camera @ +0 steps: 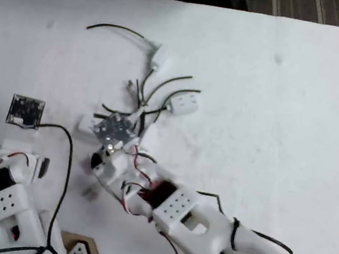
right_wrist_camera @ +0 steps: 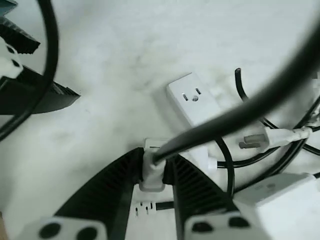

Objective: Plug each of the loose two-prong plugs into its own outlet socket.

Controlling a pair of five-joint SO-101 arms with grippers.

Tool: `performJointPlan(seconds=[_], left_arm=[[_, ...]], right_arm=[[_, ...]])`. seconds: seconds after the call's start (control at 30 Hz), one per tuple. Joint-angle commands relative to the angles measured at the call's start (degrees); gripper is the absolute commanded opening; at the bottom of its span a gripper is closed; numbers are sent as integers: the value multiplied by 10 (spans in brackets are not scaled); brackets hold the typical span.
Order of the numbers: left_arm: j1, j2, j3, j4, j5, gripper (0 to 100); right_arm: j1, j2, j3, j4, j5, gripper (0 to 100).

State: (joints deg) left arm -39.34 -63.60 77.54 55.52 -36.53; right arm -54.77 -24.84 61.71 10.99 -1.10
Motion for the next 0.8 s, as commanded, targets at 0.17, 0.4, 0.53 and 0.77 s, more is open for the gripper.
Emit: performJointPlan(seconds=[0.17,0.4,0.53,0.77], left_arm=[[-1,-13,13,-11,13,275],[9,-12,13,-11,22,275],[14,-11,13,-11,23,275],[14,-13,20,-12,23,275]], right_arm=[[-6,69,-64,-41,2,16],[-5,73,-67,-38,4,16],[-6,74,-65,-38,4,16],[-5,74,-58,-16,5,16]])
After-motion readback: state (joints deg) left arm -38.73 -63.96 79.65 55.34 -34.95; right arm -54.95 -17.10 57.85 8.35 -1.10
